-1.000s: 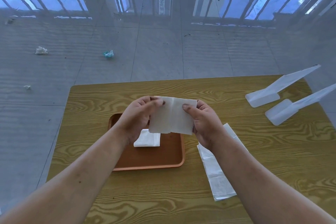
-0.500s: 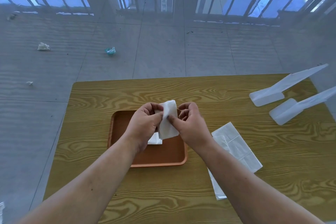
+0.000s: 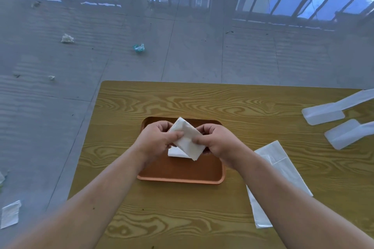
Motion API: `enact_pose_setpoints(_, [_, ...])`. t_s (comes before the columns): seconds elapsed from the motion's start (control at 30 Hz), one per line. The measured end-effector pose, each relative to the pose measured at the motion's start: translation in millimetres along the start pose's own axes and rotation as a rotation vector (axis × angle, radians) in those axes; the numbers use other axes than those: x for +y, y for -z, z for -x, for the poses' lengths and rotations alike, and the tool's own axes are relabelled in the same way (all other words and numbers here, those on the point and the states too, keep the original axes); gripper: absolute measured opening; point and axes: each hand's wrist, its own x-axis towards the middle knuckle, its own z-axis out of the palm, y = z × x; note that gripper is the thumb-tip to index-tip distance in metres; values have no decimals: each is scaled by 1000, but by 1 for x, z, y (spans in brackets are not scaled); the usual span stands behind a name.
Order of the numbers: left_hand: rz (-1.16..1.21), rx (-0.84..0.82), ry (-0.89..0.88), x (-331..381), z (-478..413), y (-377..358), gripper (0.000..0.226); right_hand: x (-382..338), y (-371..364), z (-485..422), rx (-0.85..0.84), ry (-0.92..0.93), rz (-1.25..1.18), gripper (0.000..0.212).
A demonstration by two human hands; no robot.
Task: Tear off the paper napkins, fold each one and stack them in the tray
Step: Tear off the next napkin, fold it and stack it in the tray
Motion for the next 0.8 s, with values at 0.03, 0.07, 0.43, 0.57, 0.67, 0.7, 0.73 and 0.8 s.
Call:
enact_pose_setpoints(0.03, [35, 21, 13, -6, -1, 3, 10, 1, -2, -5, 27, -36, -72, 11])
enact_pose_setpoints(0.07, [60, 40, 33, -12, -2, 4, 10, 3, -3, -9, 55, -71, -133, 11])
enact_pose_setpoints(0.43, [-337, 252, 149, -78, -30, -6, 31, 55, -22, -40, 298, -2, 295, 30])
enact_pose_setpoints(0.57, [-734, 289, 120, -83, -32, -7, 31, 67, -28, -47, 354, 150, 555, 42])
enact_pose_setpoints(0.67, [-931, 392, -150, -93, -22, -11, 44, 75, -31, -42, 478, 343, 875, 50])
enact_pose_setpoints(0.7, [-1003, 375, -308, -96, -18, -13, 45, 79, -31, -38, 485, 436, 950, 50])
enact_pose_setpoints(0.73, [-1072, 328, -440, -98, -14, -16, 46, 84, -30, -33, 460, 516, 1014, 48])
enact_pose_setpoints(0.8, [-1190, 159, -531, -102, -13, -19, 49, 95, -27, -28, 313, 573, 1145, 43])
